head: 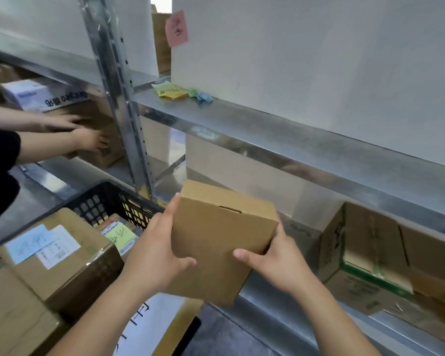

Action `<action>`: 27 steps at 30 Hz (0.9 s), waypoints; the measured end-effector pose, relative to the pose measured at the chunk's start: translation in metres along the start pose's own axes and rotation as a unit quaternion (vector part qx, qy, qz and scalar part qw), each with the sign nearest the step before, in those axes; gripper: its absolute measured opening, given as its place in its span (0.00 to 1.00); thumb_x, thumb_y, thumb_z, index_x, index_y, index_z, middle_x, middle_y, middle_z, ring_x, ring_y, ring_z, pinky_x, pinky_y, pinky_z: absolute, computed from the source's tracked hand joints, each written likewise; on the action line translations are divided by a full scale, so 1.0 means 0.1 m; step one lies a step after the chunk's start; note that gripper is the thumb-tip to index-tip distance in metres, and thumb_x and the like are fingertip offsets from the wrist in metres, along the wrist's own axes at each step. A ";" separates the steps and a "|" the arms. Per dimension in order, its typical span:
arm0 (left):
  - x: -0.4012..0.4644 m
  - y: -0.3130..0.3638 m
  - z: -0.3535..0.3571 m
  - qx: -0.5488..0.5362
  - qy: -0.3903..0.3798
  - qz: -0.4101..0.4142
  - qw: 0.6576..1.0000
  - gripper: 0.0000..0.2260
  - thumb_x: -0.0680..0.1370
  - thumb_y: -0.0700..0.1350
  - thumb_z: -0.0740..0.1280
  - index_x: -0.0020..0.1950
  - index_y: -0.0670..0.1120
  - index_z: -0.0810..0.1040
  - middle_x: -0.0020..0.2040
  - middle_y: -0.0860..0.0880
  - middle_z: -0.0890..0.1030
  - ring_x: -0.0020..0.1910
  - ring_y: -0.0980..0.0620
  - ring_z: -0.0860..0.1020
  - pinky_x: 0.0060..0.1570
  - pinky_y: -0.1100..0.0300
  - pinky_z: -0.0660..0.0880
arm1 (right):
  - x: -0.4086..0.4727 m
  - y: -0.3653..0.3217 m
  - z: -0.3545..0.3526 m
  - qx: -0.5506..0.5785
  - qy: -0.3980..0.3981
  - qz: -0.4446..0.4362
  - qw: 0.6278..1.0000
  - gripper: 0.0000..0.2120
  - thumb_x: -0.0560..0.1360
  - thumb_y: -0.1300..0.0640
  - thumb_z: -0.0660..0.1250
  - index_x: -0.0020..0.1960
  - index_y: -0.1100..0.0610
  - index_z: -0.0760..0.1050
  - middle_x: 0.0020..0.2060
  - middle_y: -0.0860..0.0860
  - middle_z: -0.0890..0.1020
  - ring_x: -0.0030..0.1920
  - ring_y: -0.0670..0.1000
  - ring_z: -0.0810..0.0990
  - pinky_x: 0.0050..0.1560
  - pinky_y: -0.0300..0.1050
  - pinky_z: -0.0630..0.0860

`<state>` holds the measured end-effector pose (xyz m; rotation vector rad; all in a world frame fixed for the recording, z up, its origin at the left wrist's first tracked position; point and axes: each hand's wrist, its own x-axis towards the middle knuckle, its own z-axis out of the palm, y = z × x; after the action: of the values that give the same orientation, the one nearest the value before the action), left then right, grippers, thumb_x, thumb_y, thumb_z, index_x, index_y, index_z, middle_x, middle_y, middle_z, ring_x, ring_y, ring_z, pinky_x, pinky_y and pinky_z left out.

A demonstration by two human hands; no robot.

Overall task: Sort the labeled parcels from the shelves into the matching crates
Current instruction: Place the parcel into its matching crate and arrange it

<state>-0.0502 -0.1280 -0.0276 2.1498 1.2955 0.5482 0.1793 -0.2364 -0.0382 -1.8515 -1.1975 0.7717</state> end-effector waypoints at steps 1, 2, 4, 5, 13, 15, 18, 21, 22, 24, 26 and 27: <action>0.00 -0.07 -0.05 -0.030 0.006 0.013 0.999 0.56 0.65 0.56 0.81 0.79 0.68 0.44 0.62 0.61 0.68 0.61 0.57 0.73 0.55 0.59 0.72 | 0.03 -0.05 0.01 0.008 -0.005 -0.018 1.000 0.42 0.68 0.34 0.77 0.74 0.35 0.58 0.55 0.33 0.82 0.52 0.34 0.80 0.49 0.31 0.76; 0.00 -0.13 -0.10 -0.084 0.011 0.029 0.996 0.49 0.66 0.60 0.79 0.77 0.69 0.50 0.63 0.61 0.70 0.62 0.58 0.74 0.57 0.58 0.73 | 0.05 -0.09 0.01 0.018 -0.008 -0.031 0.999 0.35 0.69 0.29 0.72 0.71 0.35 0.64 0.55 0.33 0.82 0.52 0.34 0.80 0.48 0.34 0.77; -0.01 -0.19 -0.23 -0.201 0.012 0.050 0.978 0.35 0.68 0.71 0.71 0.71 0.71 0.60 0.61 0.62 0.76 0.60 0.60 0.76 0.57 0.56 0.77 | 0.07 -0.21 -0.02 0.039 -0.013 -0.050 0.998 0.33 0.67 0.23 0.62 0.68 0.35 0.68 0.52 0.29 0.81 0.51 0.37 0.81 0.47 0.38 0.78; -0.03 -0.19 -0.30 -0.238 0.013 0.054 0.970 0.30 0.68 0.76 0.65 0.68 0.72 0.63 0.58 0.63 0.78 0.59 0.60 0.77 0.54 0.58 0.77 | 0.06 -0.26 -0.04 0.047 -0.017 -0.054 0.997 0.33 0.66 0.22 0.58 0.66 0.36 0.70 0.50 0.29 0.81 0.48 0.39 0.81 0.46 0.41 0.78; -0.16 -0.19 -0.41 -0.355 -0.069 0.046 0.931 0.36 0.69 0.81 0.50 0.61 0.55 0.72 0.54 0.54 0.78 0.53 0.47 0.78 0.49 0.36 0.78 | 0.02 -0.75 -0.17 0.051 -0.021 -0.045 0.997 0.29 0.77 0.27 0.53 0.47 0.51 0.77 0.42 0.56 0.80 0.40 0.49 0.81 0.42 0.39 0.79; -0.14 -0.17 -0.41 -0.385 -0.049 0.027 0.921 0.31 0.72 0.76 0.53 0.55 0.53 0.76 0.61 0.59 0.77 0.58 0.52 0.78 0.50 0.35 0.79 | 0.00 -0.88 -0.21 0.020 -0.007 -0.058 0.998 0.28 0.78 0.29 0.54 0.46 0.52 0.77 0.43 0.52 0.81 0.40 0.44 0.78 0.41 0.31 0.72; -0.08 -0.17 -0.45 -0.379 -0.002 0.064 0.923 0.26 0.72 0.73 0.60 0.44 0.51 0.80 0.70 0.61 0.73 0.68 0.60 0.72 0.65 0.44 0.72 | -0.03 -0.97 -0.25 -0.004 0.024 -0.048 0.999 0.26 0.71 0.27 0.66 0.41 0.51 0.78 0.47 0.46 0.84 0.44 0.41 0.79 0.41 0.31 0.69; -0.03 -0.26 -0.41 -0.364 0.030 0.070 0.928 0.16 0.68 0.63 0.72 0.48 0.54 0.79 0.76 0.63 0.64 0.75 0.61 0.64 0.72 0.45 0.66 | -0.03 -0.95 -0.21 -0.019 0.006 -0.047 0.999 0.13 0.69 0.48 0.80 0.50 0.44 0.79 0.58 0.41 0.80 0.54 0.36 0.79 0.51 0.27 0.70; -0.01 -0.29 -0.40 -0.370 0.038 0.065 0.926 0.19 0.66 0.61 0.74 0.53 0.57 0.79 0.76 0.65 0.61 0.77 0.60 0.61 0.73 0.46 0.66 | -0.03 -0.93 -0.19 -0.037 -0.014 -0.048 0.998 0.20 0.69 0.50 0.81 0.57 0.38 0.78 0.62 0.37 0.76 0.59 0.36 0.76 0.55 0.30 0.70; 0.01 -0.33 -0.38 -0.395 0.042 0.057 0.916 0.27 0.64 0.59 0.77 0.62 0.62 0.76 0.75 0.68 0.58 0.78 0.60 0.58 0.75 0.47 0.64 | -0.02 -0.89 -0.12 -0.061 -0.039 -0.051 0.996 0.33 0.70 0.51 0.80 0.68 0.29 0.69 0.69 0.30 0.67 0.64 0.34 0.70 0.56 0.32 0.70; 0.02 -0.37 -0.38 -0.387 0.031 0.054 0.920 0.34 0.64 0.60 0.77 0.68 0.66 0.72 0.75 0.68 0.59 0.79 0.57 0.57 0.75 0.44 0.64 | 0.00 -0.85 -0.04 -0.064 -0.055 -0.065 0.994 0.39 0.71 0.52 0.79 0.72 0.27 0.64 0.74 0.27 0.60 0.68 0.33 0.67 0.54 0.28 0.70; 0.02 -0.40 -0.37 -0.378 0.025 0.047 0.924 0.36 0.64 0.60 0.77 0.70 0.68 0.69 0.75 0.66 0.61 0.79 0.55 0.59 0.73 0.43 0.66 | 0.02 -0.82 0.00 -0.068 -0.058 -0.073 0.993 0.41 0.71 0.52 0.80 0.73 0.27 0.63 0.75 0.26 0.58 0.70 0.32 0.65 0.54 0.26 0.69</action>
<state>-0.0982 -0.1014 -0.0256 1.5509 0.8056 0.9621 0.1429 -0.2144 0.0318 -1.8232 -1.4736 0.7394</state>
